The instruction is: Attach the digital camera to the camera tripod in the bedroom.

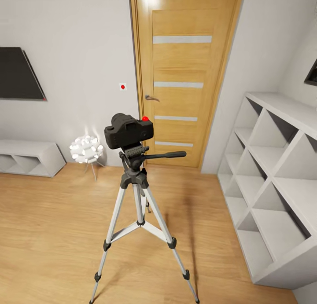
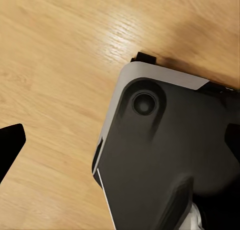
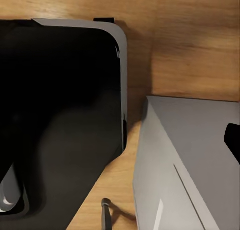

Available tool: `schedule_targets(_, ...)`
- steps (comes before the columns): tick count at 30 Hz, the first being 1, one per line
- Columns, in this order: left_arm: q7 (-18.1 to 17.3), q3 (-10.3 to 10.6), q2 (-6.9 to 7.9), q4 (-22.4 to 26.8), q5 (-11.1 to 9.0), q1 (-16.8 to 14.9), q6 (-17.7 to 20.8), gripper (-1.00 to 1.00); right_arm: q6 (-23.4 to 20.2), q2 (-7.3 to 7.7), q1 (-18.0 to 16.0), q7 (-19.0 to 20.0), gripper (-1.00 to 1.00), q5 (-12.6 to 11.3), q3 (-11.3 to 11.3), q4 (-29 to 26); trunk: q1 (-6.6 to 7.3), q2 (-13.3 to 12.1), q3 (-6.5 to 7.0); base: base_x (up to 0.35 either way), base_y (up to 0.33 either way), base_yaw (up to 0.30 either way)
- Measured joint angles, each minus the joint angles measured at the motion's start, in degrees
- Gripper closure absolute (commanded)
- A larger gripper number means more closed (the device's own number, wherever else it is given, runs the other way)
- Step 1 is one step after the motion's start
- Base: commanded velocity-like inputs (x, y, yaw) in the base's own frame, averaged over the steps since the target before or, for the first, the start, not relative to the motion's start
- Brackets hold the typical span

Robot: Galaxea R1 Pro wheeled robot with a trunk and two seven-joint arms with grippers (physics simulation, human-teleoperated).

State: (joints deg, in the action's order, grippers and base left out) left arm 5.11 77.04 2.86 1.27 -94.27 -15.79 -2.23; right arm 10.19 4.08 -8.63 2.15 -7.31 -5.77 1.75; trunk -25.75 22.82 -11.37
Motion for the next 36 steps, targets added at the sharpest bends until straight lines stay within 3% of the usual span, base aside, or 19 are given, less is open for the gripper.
schedule_targets(36, 0.0, 0.0, 0.0, 0.0, 0.0, 0.0, 0.0, -1.0, 0.0, 0.05, 0.0, -0.4, -1.0, -0.1, 0.0, 0.0, 0.0, 0.0, 3.35, 0.0, 0.0, 0.0)
